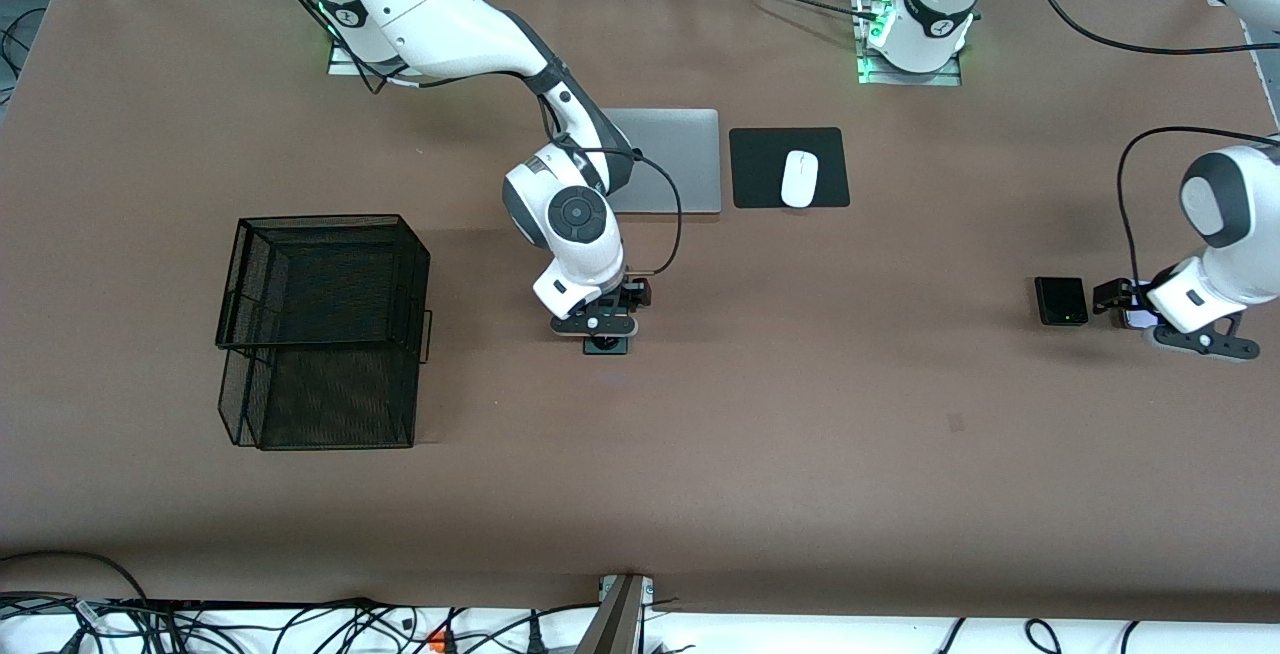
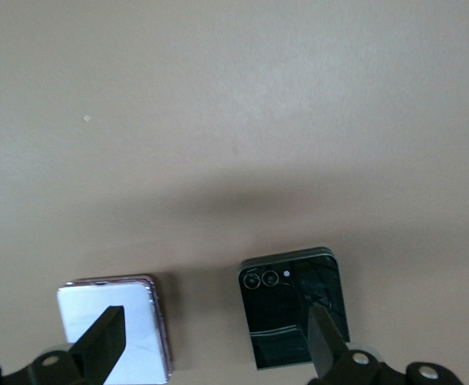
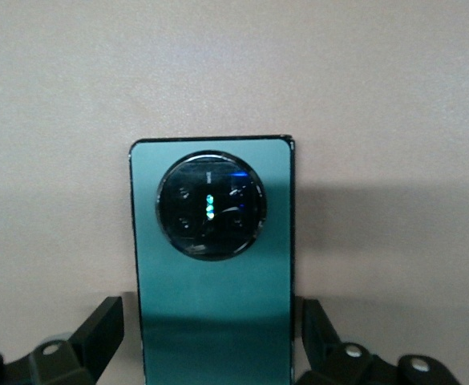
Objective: Place phones with both arms
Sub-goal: 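Lower the green phone into the basket with the right gripper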
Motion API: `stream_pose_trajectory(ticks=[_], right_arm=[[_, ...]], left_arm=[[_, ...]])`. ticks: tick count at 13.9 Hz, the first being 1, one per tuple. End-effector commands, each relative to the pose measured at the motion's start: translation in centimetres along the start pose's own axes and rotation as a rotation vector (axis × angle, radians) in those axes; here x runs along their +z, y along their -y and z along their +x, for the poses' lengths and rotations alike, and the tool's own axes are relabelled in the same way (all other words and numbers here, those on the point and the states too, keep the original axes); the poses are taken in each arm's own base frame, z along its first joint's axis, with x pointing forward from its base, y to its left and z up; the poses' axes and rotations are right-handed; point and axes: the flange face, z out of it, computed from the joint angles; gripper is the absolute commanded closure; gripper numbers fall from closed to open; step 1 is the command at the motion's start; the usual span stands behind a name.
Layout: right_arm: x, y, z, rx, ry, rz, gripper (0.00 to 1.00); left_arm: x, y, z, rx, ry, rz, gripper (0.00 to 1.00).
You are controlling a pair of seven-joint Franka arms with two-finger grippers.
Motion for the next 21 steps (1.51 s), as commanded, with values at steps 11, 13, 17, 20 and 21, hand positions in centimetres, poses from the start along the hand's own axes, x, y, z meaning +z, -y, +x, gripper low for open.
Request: stream_pose_trajectory(ticks=[11,13,17,20,21], right_arm=[[-14.2,-6.0,6.2,0.056,-0.105,-0.047,0.71],[-20.5,-12.2,8.7,0.055,-0.084,-0.08,0.69],[-28.4,-26.0,10.4,-0.039,0.061,-0.133,0.68],[-28.5,-36.7,8.5,-0.068,0.141,-0.082,0.68],[-27.6,-39.3,7.4,-0.081,0.149,-0.065,0.68]], left_arm=[[4.2,-2.7,-2.7,-0.302,-0.048,-0.091,0.0],[4.7,-3.1,-2.5,-0.314,-0.042,-0.095,0.0],[6.0,-3.4,-2.5,-0.296,-0.038,-0.093,0.0],[6.5,-4.0,-2.7,-0.233,-0.024,-0.086,0.0],[6.7,-4.1,-2.8,-0.218,-0.02,-0.087,0.0]])
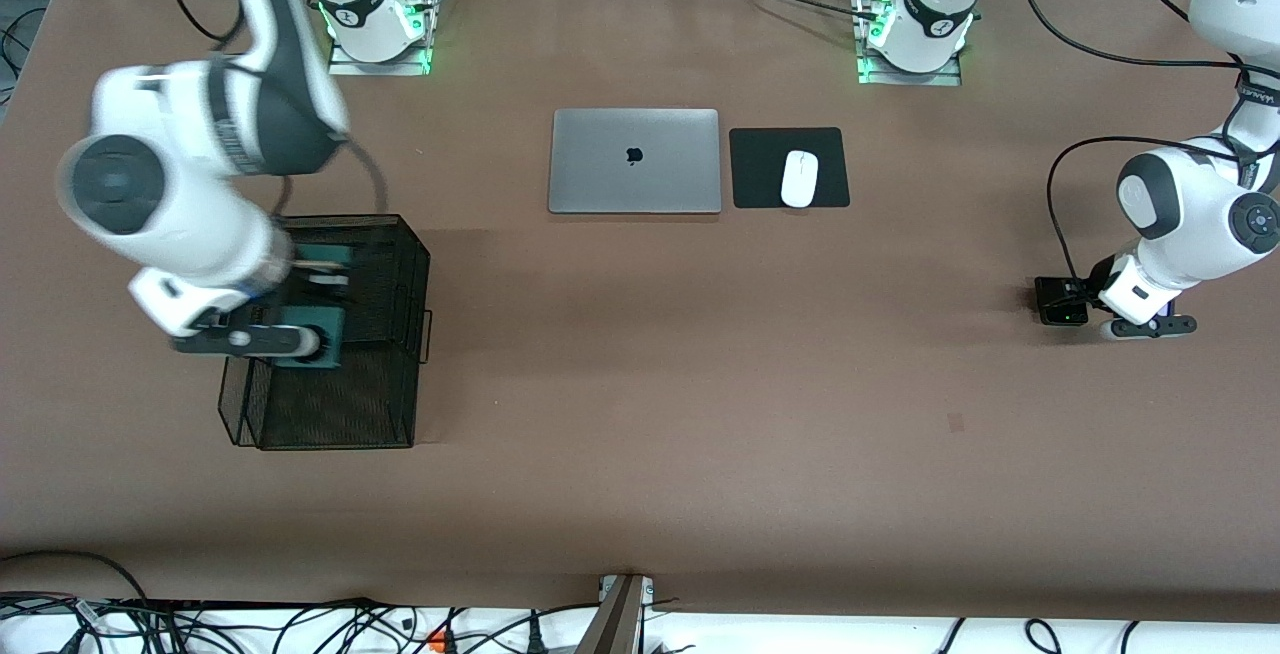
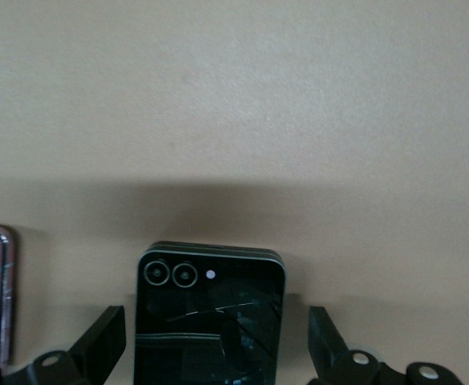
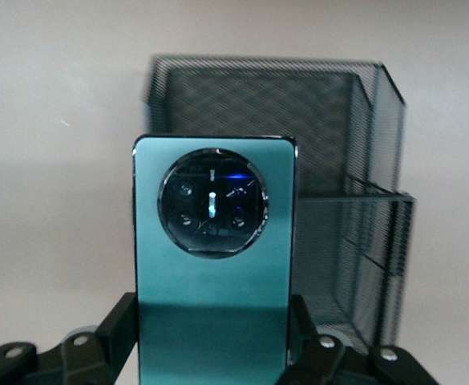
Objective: Place phones with both arms
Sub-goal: 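Lower the green phone into the basket with the right gripper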
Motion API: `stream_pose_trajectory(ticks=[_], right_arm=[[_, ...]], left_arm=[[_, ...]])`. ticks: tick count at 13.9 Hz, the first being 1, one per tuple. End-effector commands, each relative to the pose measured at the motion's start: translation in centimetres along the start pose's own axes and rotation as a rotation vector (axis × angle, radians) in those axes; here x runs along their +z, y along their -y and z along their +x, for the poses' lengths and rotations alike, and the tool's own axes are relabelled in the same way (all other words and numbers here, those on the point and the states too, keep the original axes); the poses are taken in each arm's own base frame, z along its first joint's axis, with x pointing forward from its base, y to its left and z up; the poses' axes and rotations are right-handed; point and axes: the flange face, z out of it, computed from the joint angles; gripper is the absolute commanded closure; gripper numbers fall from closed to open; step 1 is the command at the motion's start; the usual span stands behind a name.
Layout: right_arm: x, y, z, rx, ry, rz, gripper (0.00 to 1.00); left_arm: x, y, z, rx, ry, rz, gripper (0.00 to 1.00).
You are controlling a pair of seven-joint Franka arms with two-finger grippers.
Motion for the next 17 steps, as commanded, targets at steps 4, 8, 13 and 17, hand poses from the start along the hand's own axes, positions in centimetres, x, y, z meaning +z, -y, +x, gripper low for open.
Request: stream_pose_trajectory(ticks=[4,8,13,17], right_arm=[[8.8,-7.1,-7.9,-0.038,-0.024,0.103,0.68],[11.9,-9.2,-9.0,-0.064,-0.024,0.099,0.68],[13.5,-9.2,-8.6,-0.066,-0.031,0.079,0.67],[14.1,-9.1,-8.2,-0.044,-0.058,0.087,0.67]], left_arm=[[1.2,-0.5,-0.5,0.137,0.018,0.022,0.0],[2.3,-0.3,-0.4,0.165,0.01,0.039,0.0],[2.6,-0.2,-0.4,0.165,0.006,0.039,0.4],[2.4,-0.3,0.0,0.164,0.003,0.041,0.87]])
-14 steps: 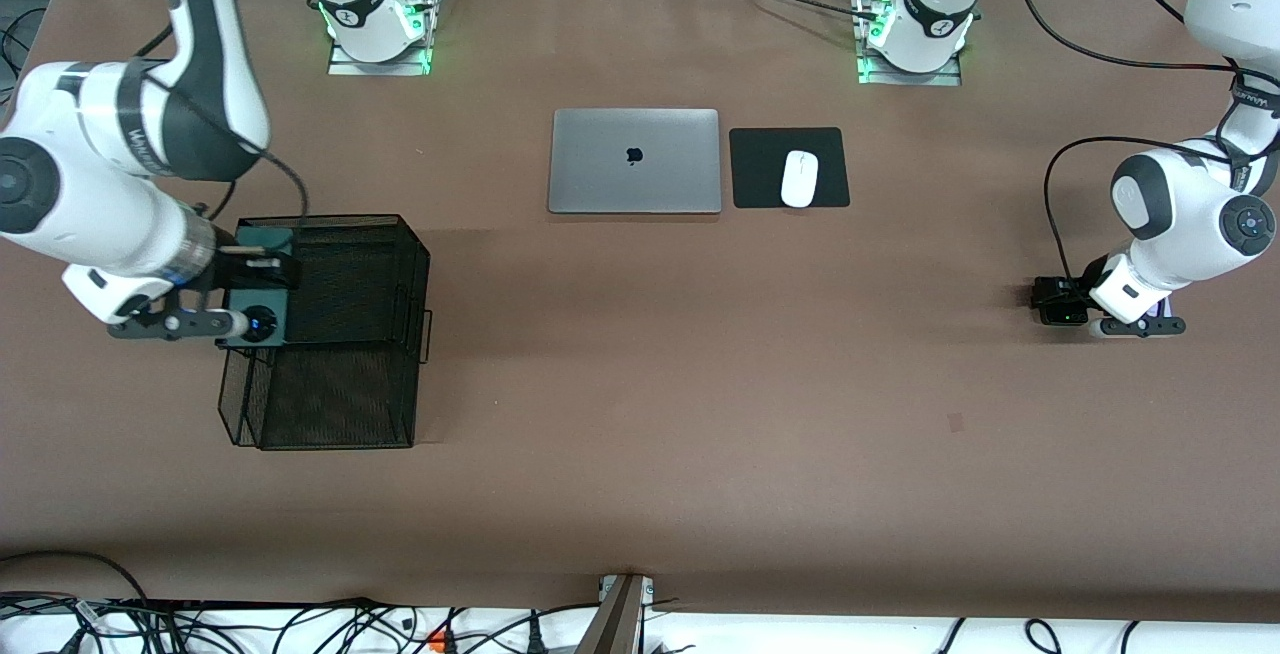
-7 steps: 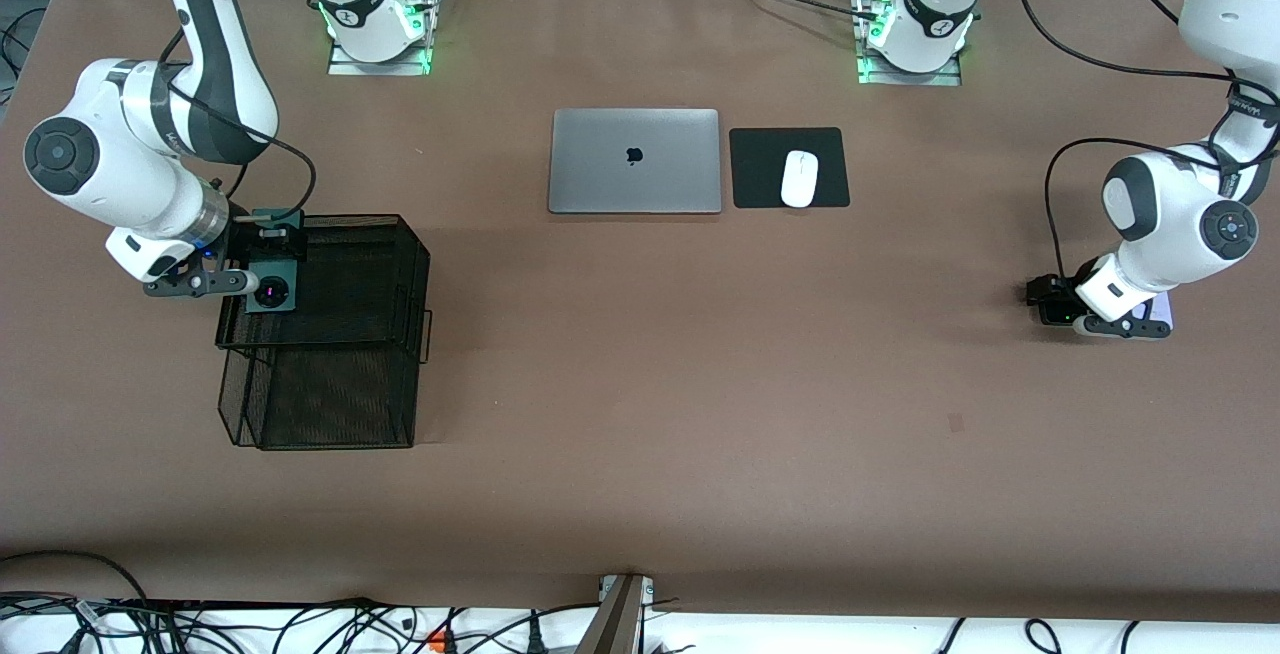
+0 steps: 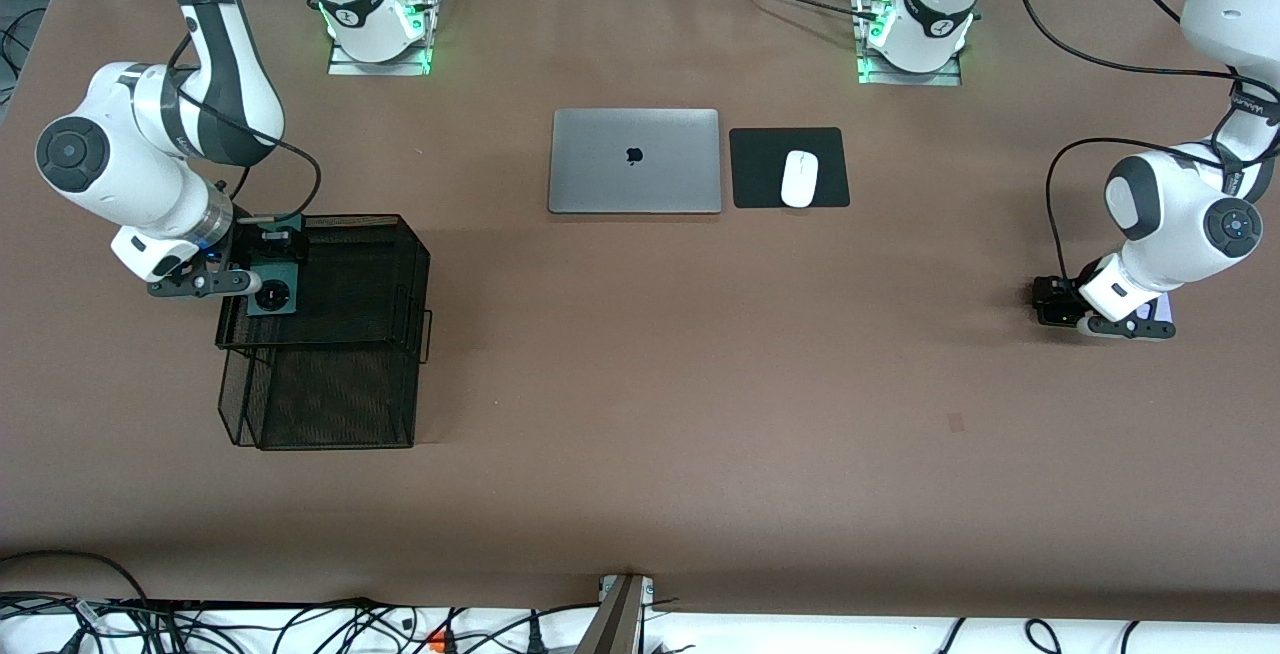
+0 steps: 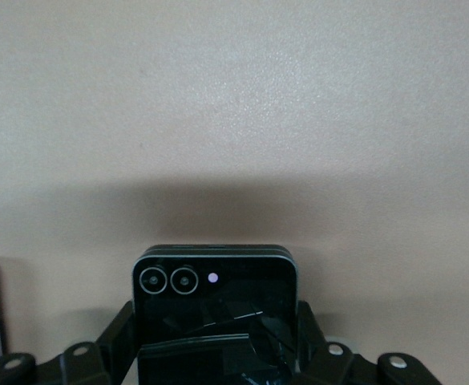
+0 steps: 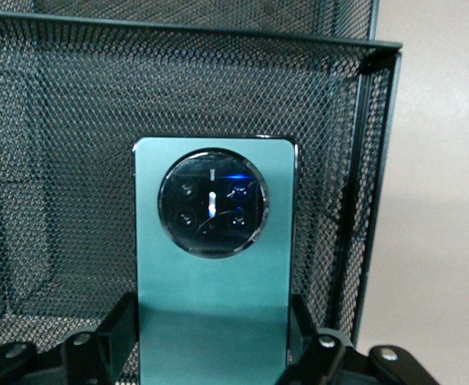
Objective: Place phones with both arms
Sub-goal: 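Lower the green phone into the basket with the right gripper, then grasp the black flip phone with the left gripper and lift it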
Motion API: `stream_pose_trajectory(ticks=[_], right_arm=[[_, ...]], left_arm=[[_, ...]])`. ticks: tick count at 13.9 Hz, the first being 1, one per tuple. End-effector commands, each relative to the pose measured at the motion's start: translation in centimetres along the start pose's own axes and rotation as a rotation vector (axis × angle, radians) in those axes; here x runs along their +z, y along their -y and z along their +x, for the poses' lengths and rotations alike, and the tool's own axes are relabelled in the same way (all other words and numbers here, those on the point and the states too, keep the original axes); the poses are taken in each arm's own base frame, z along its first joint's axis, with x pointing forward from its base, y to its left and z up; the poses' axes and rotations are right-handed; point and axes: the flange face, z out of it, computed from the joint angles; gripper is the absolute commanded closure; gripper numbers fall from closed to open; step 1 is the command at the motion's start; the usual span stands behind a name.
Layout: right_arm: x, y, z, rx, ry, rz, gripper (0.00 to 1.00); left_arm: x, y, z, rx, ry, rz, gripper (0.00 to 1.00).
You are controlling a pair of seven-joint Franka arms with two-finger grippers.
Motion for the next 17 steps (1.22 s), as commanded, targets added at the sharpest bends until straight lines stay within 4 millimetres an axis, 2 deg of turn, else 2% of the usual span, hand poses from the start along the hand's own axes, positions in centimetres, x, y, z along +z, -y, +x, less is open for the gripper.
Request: stream_pose_trajectory(ticks=[1,2,3,5,7,8,11,14,16,17], right_arm=[[0.3,0.1,-0.1,0.014,-0.016,0.031,0.67],[0.5,0.1,-0.1,0.014,-0.014,0.029,0.67],[0.6,0.1,-0.1,0.014,-0.015,0.027,0.58],[0.8,0.1,0.1,0.015,-0.021,0.022,0.16],[0.6,0.1,0.1,0.016,-0.023,0.023,0.01],[0.4,0.1,0.3,0.021,-0.028,0.023,0.01],[-2.4,0.2,1.3,0.034,-0.074,0.032,0.0],[-7.8,0.5,2.5,0.074,-0.02,0.061,0.0],[-12.4,0.4,3.1,0.09,0.02,0.07,0.0],[-14.6,0.6,3.5,0.089,0.02,0.068,0.0]], left_arm=[[0.2,0.1,1.1,0.024,-0.015,0.012,0.92],[-0.3,0.2,1.6,0.025,-0.013,0.014,0.94],[-1.0,-0.4,2.5,0.034,-0.011,0.017,0.96],[-2.5,-0.8,4.0,0.032,-0.001,0.019,0.96],[-3.5,-4.3,6.4,0.017,0.008,0.02,0.97],[-4.1,-5.8,7.3,-0.02,0.013,0.022,0.98],[-5.0,-14.3,9.7,-0.089,0.006,0.032,0.98],[-4.8,-22.3,10.6,-0.068,0.0,0.033,0.98],[-4.7,-28.4,10.6,-0.079,-0.007,0.035,0.98],[-5.3,-31.6,10.8,-0.105,-0.022,0.034,0.98]])
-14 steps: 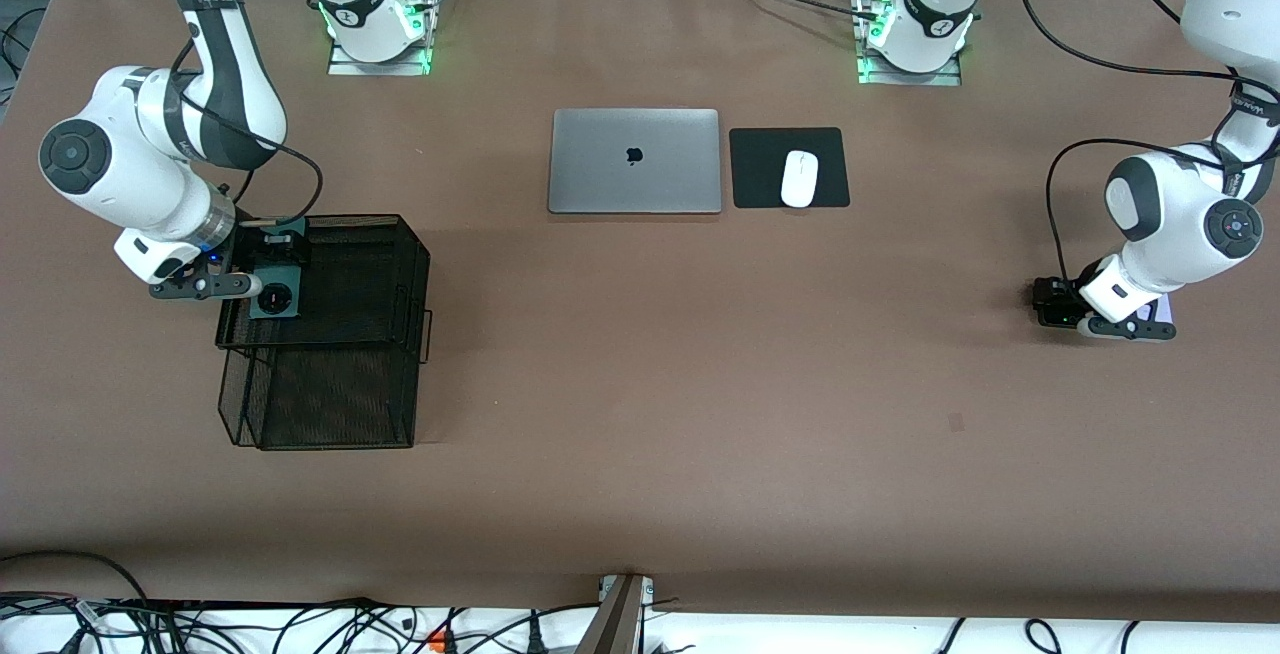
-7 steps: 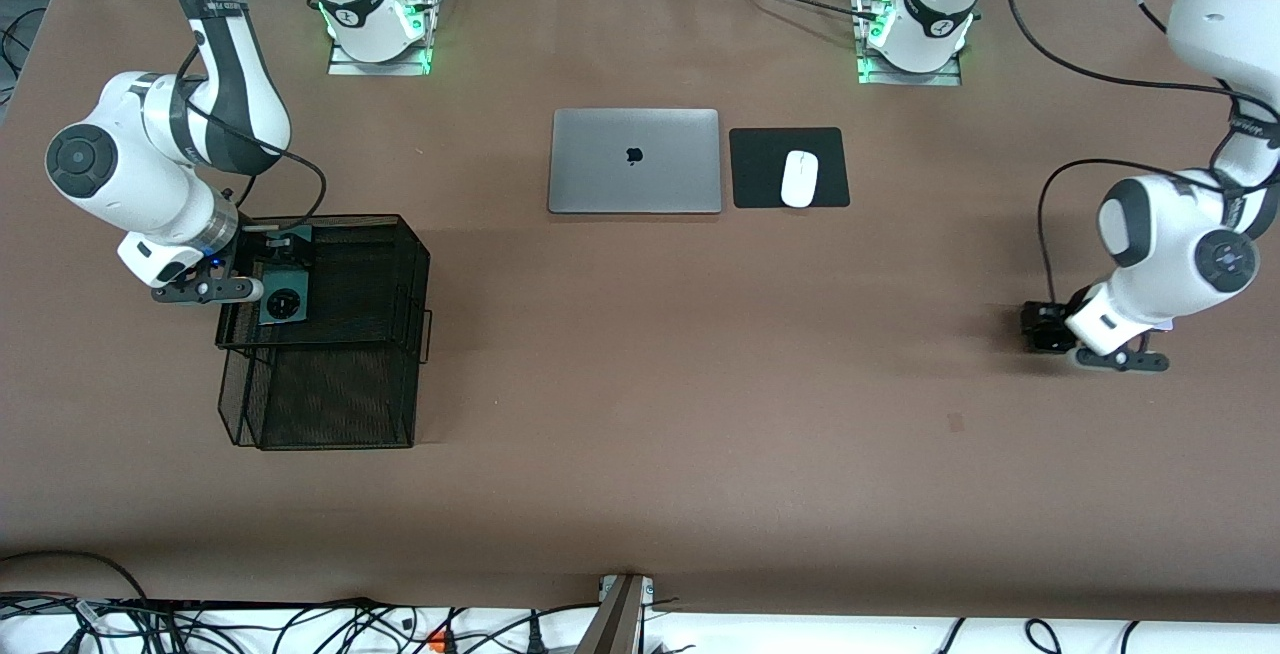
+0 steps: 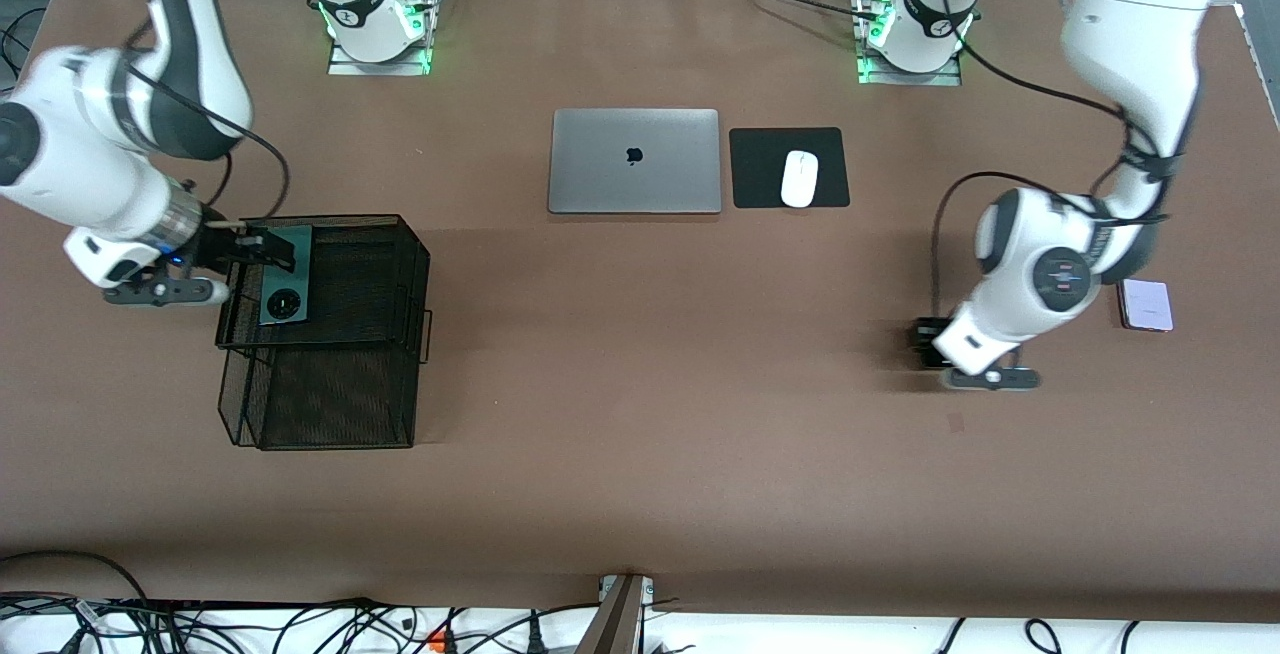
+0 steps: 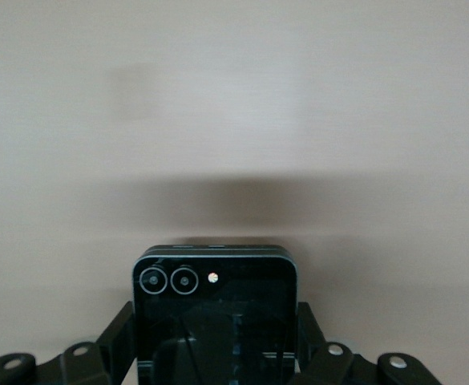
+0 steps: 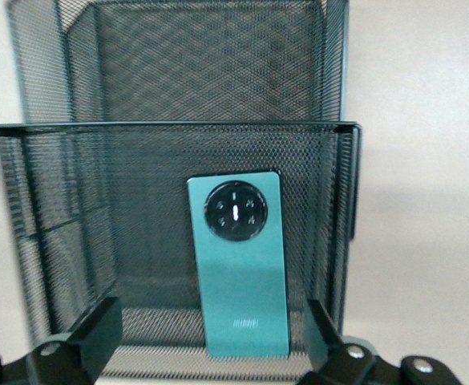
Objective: Place phones with both arms
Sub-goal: 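Grasp the black flip phone with the left gripper and lift it, then place the black phone near the laptop while the right gripper withdraws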
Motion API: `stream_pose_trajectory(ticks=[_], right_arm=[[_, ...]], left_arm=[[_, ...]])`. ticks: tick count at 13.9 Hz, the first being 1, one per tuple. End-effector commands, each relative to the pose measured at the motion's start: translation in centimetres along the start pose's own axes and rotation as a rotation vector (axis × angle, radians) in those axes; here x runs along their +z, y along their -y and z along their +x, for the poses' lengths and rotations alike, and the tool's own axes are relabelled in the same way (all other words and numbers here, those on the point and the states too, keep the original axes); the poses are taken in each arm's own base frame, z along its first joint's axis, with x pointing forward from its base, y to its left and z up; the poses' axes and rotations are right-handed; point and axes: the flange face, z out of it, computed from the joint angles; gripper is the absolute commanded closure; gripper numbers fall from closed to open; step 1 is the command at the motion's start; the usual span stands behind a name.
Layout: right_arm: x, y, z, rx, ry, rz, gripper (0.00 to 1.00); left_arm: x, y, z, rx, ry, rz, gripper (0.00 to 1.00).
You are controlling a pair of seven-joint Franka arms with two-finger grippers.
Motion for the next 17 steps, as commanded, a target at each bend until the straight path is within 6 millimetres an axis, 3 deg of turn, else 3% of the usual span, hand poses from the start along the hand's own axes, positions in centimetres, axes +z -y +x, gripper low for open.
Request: stream_pose_trajectory(ticks=[1,2,6,9,11,14,17], right_arm=[[-6.2,0.5,0.8,0.026,0.005,0.009,0.0],[-7.5,0.7,1.2,0.036,-0.012,-0.001,0.0],[-8.0,1.7,1.8,0.062,-0.026,-0.011,0.0],[-7.9,1.8,1.8,0.06,-0.023,-0.013,0.0],[-8.0,1.8,1.8,0.062,-0.024,-0.012,0.0],[-7.6,1.8,1.3,0.068,0.014,-0.012,0.0],[-7.5,1.8,1.3,0.068,0.019,-0.011,0.0]], left_arm=[[-0.8,-7.9,-0.1,-0.056,-0.007,0.013,0.98],[-1.2,-11.5,-0.3,-0.09,-0.017,0.012,0.98],[-1.6,-23.9,-1.6,-0.186,-0.03,0.009,0.97],[-2.2,-31.9,-3.5,-0.209,-0.07,-0.027,0.97],[-1.6,-36.7,-4.8,-0.201,-0.087,-0.053,0.97],[-1.9,-42.3,-5.6,-0.164,-0.13,-0.105,0.96],[-0.2,-45.4,-8.0,-0.136,-0.136,-0.093,0.95]])
